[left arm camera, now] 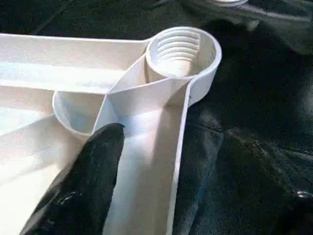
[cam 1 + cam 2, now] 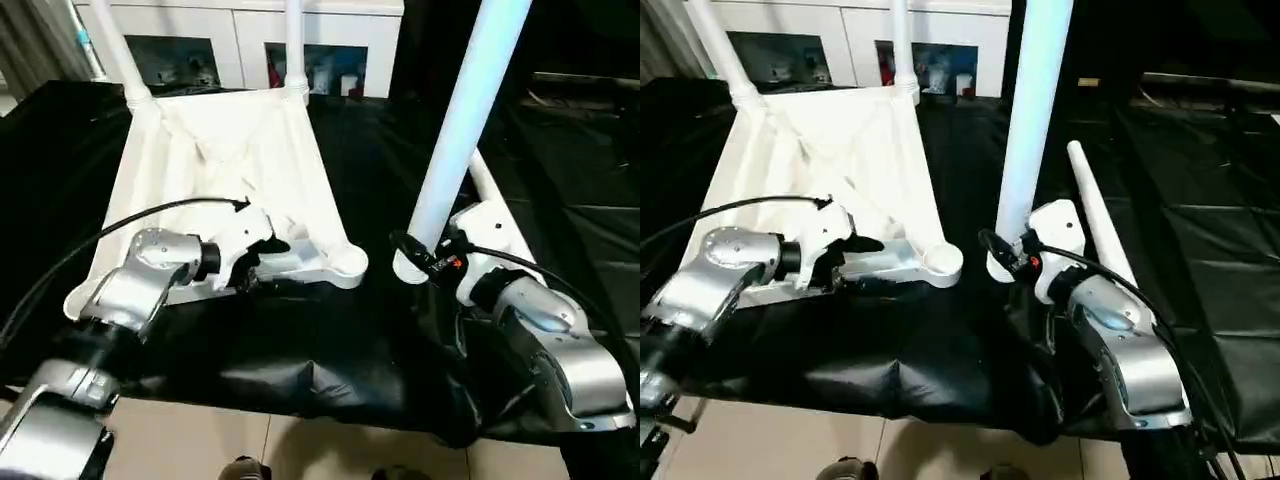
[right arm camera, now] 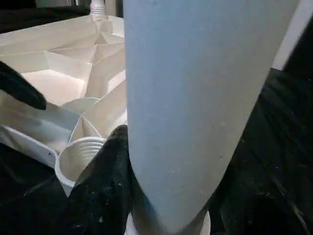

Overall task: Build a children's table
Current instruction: Insert table leg to table base

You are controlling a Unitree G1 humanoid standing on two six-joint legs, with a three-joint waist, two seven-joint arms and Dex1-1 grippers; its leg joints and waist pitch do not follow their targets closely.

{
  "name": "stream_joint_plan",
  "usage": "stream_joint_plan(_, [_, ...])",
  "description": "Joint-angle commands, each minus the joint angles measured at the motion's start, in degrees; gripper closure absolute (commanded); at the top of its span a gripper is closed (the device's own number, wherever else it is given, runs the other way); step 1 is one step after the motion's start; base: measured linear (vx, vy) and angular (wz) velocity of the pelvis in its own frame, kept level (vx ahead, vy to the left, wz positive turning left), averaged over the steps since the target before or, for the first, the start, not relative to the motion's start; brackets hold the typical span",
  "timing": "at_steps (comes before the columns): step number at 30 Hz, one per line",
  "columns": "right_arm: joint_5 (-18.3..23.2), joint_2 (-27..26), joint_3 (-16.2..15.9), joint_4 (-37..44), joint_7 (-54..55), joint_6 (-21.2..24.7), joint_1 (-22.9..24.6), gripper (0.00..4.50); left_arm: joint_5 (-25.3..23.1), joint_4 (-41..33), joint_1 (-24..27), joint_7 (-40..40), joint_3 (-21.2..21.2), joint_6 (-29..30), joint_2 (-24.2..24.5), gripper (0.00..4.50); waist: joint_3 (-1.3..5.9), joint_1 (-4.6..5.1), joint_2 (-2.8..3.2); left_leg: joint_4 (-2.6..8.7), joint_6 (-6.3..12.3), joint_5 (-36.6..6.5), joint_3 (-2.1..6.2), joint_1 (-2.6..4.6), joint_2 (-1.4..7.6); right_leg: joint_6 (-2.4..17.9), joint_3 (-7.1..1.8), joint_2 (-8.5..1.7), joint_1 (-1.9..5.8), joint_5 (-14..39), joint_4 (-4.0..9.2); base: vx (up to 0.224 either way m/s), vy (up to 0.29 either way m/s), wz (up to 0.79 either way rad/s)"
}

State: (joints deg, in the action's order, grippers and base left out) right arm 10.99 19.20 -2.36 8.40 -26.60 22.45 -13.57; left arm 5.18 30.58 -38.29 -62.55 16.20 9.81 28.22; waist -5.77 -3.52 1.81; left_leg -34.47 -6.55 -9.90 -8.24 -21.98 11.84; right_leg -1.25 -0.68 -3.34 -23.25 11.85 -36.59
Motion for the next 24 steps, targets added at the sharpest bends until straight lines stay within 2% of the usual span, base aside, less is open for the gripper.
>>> stream_joint_plan(1, [0.26,0.45,0.18,1.52,-0.33,0.39,0.10,2.64,0.58,0.93,-0.68,-1.09,-0.35,-0.48,-0.26,1.20,4.72,-0.19,0.34,3.73,-0.23,-7.64,-1.05,0.75,-0.73,14.64,-0.78,-1.81,3.49,-4.50,3.48,0.000,0.000,0.00])
stream_joint_plan(5, [0.13,0.50,-0.23,1.30,-0.54,0.34,0.10,2.64,-0.54,5.19,-2.28,-2.96,0.59,-1.47,-0.83,1.57,4.58,-0.12,0.14,3.84,-0.25,-7.76,-1.02,0.60,-0.70,14.40,-0.84,-1.88,3.52,-3.39,3.65,0.000,0.000,0.00])
stream_joint_plan(12, [0.03,0.49,-0.37,1.38,-0.52,0.58,0.14,2.64,-2.30,8.87,-3.19,-2.59,1.19,-1.98,-0.84,2.00,4.49,-0.05,0.17,3.94,-0.27,-8.24,-0.98,0.69,-0.58,14.27,-0.87,-1.94,3.43,-2.91,3.73,0.000,0.000,0.00])
stream_joint_plan(24, [-0.27,0.23,-0.77,0.75,-0.43,0.11,0.18,2.64,-5.08,15.95,-5.23,-2.31,0.83,-6.41,-0.67,2.91,4.29,-0.10,0.07,4.16,-0.60,-9.15,-0.98,0.70,-0.53,14.01,-0.95,-2.07,3.31,-1.89,3.98,0.000,0.000,0.00])
